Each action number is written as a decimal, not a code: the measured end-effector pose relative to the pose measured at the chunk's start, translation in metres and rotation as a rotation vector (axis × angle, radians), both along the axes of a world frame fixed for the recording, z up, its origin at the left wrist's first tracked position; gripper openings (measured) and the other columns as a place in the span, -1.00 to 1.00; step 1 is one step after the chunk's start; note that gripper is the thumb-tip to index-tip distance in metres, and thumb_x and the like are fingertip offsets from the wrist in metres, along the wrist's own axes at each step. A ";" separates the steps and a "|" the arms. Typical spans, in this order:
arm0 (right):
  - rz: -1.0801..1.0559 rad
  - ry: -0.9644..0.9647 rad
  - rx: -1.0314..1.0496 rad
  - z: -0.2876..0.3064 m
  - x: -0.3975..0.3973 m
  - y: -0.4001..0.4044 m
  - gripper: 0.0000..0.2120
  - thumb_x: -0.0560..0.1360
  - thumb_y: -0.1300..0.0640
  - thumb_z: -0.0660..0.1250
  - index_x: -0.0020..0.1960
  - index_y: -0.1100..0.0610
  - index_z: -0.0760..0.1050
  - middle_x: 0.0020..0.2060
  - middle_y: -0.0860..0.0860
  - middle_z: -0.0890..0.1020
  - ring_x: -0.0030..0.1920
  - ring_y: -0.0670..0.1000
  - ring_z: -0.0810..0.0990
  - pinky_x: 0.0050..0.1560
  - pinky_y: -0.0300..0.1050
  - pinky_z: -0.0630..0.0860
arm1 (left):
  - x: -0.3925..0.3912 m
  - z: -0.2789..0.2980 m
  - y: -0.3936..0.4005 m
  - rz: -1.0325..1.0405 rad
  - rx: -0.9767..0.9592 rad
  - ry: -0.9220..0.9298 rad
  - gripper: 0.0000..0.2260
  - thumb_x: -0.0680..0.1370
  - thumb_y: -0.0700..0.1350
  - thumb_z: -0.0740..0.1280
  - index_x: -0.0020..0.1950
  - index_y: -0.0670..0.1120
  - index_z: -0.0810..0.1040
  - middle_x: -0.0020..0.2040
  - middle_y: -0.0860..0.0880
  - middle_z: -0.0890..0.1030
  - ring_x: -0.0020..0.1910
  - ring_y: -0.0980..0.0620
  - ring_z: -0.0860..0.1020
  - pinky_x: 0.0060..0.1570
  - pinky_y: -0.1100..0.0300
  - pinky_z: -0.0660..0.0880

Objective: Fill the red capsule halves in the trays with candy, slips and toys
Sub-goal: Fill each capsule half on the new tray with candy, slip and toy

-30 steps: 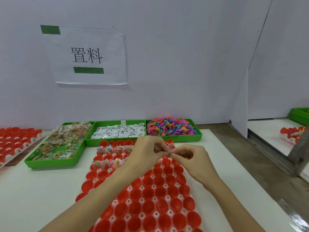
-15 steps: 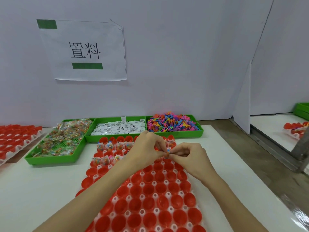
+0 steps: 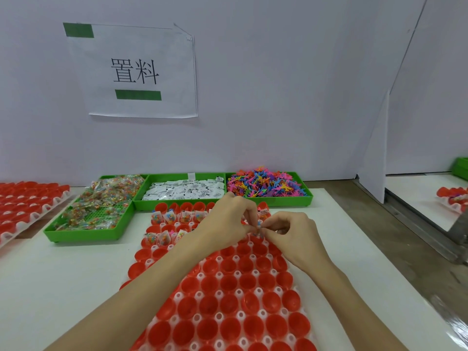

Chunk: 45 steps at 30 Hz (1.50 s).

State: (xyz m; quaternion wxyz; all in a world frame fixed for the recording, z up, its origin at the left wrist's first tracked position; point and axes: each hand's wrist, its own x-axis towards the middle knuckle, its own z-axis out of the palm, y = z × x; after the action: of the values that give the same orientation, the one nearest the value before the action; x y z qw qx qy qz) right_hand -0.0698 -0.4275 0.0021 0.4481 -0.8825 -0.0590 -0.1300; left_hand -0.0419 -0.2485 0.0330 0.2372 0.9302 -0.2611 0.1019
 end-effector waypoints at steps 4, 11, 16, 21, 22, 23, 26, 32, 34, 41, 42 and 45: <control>0.006 0.002 0.003 0.001 -0.001 0.001 -0.89 0.44 0.16 0.57 -0.13 -0.03 0.70 -0.27 -0.19 0.70 -0.17 -0.30 0.64 -0.16 -0.49 0.52 | -0.001 0.003 0.001 -0.025 -0.021 0.011 -0.94 0.48 -0.13 0.55 -0.09 -0.01 0.72 -0.20 0.18 0.65 -0.06 0.13 0.58 0.19 0.18 0.44; -0.039 0.004 -0.080 -0.002 -0.004 0.003 -0.81 0.41 0.14 0.59 -0.25 -0.10 0.64 -0.34 -0.23 0.60 -0.30 -0.30 0.54 -0.33 -0.49 0.40 | -0.004 0.004 -0.003 -0.034 -0.010 0.041 -0.97 0.48 -0.13 0.56 -0.13 -0.05 0.75 -0.15 0.11 0.72 -0.02 0.11 0.60 0.30 0.10 0.46; -0.020 0.039 -0.125 0.000 -0.001 0.000 -0.89 0.47 0.13 0.54 -0.16 -0.07 0.69 -0.25 -0.21 0.67 -0.30 -0.21 0.55 -0.32 -0.47 0.42 | -0.006 0.003 -0.006 0.006 0.016 -0.036 -0.97 0.48 -0.07 0.56 -0.15 0.00 0.75 -0.16 0.13 0.71 -0.06 0.14 0.43 0.19 0.20 0.40; -0.027 0.030 -0.148 0.000 0.000 -0.003 -0.93 0.52 0.11 0.48 -0.11 -0.03 0.71 -0.25 -0.21 0.67 -0.26 -0.18 0.58 -0.32 -0.46 0.41 | -0.004 0.006 -0.008 0.009 0.010 -0.021 -0.93 0.47 -0.03 0.57 -0.15 -0.01 0.76 -0.18 0.12 0.71 -0.14 0.17 0.49 0.20 0.26 0.39; -0.025 0.027 -0.158 0.000 0.000 -0.002 -0.94 0.53 0.11 0.47 -0.10 -0.02 0.71 -0.24 -0.21 0.66 -0.26 -0.18 0.58 -0.32 -0.46 0.40 | -0.004 0.006 -0.008 0.013 0.001 -0.013 -0.93 0.47 -0.04 0.57 -0.15 -0.01 0.76 -0.17 0.11 0.71 -0.13 0.17 0.50 0.19 0.25 0.42; -0.023 0.024 -0.168 -0.001 0.000 -0.002 -0.94 0.53 0.11 0.47 -0.09 -0.02 0.71 -0.23 -0.20 0.66 -0.25 -0.17 0.58 -0.31 -0.45 0.40 | -0.003 0.005 -0.008 0.026 0.002 -0.014 -0.93 0.46 -0.03 0.58 -0.15 -0.01 0.76 -0.16 0.12 0.71 -0.08 0.14 0.50 0.17 0.22 0.44; -0.019 0.022 -0.171 0.000 -0.001 -0.001 -0.93 0.51 0.14 0.49 -0.09 -0.02 0.71 -0.23 -0.19 0.66 -0.26 -0.17 0.57 -0.30 -0.44 0.43 | -0.003 0.003 -0.010 0.042 0.040 -0.032 -0.93 0.46 -0.03 0.57 -0.17 0.01 0.76 -0.17 0.13 0.71 0.00 0.10 0.45 0.23 0.15 0.42; 0.016 0.011 -0.132 -0.001 -0.003 0.003 -0.82 0.49 0.22 0.48 -0.04 -0.07 0.67 -0.20 -0.19 0.68 -0.19 -0.17 0.61 -0.24 -0.47 0.47 | -0.004 0.011 -0.012 -0.028 0.044 0.026 -0.97 0.43 -0.17 0.58 -0.20 -0.08 0.78 -0.27 0.04 0.72 -0.27 0.17 0.59 0.09 0.20 0.58; 0.031 0.004 -0.127 0.000 -0.003 0.004 -0.85 0.52 0.19 0.45 -0.04 -0.06 0.69 -0.19 -0.22 0.68 -0.16 -0.21 0.60 -0.23 -0.48 0.46 | -0.005 0.014 -0.010 -0.034 0.047 0.058 -0.98 0.43 -0.19 0.57 -0.19 -0.09 0.78 -0.26 0.02 0.73 -0.26 0.14 0.63 0.02 0.21 0.61; 0.045 -0.105 -0.156 0.000 -0.005 0.009 -0.85 0.54 0.26 0.43 -0.04 0.04 0.70 -0.19 -0.16 0.68 -0.13 -0.23 0.58 -0.17 -0.48 0.42 | -0.005 0.020 -0.009 -0.029 0.079 0.134 -0.90 0.48 -0.30 0.51 -0.08 -0.13 0.78 -0.16 -0.05 0.75 -0.16 0.06 0.70 -0.01 0.21 0.64; 0.043 -0.118 -0.173 0.000 -0.006 0.009 -0.85 0.54 0.27 0.42 -0.03 0.04 0.70 -0.17 -0.14 0.69 -0.16 -0.23 0.58 -0.17 -0.48 0.42 | -0.005 0.020 -0.009 -0.027 0.073 0.141 -0.90 0.48 -0.31 0.52 -0.09 -0.13 0.78 -0.16 -0.05 0.75 -0.16 0.06 0.70 0.00 0.20 0.64; 0.061 -0.147 -0.213 0.002 -0.005 0.009 -0.85 0.55 0.28 0.41 0.00 0.06 0.69 -0.15 -0.11 0.69 -0.19 -0.22 0.56 -0.15 -0.46 0.41 | -0.007 0.018 -0.010 0.006 0.046 0.119 -0.94 0.46 -0.27 0.55 -0.15 -0.13 0.75 -0.20 -0.05 0.74 -0.18 0.05 0.70 0.01 0.14 0.65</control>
State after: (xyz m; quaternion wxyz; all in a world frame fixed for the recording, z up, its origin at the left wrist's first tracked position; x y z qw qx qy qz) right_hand -0.0753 -0.4183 0.0038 0.3502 -0.9110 -0.1321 -0.1734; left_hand -0.0486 -0.2584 0.0507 0.2307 0.9405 -0.2462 0.0412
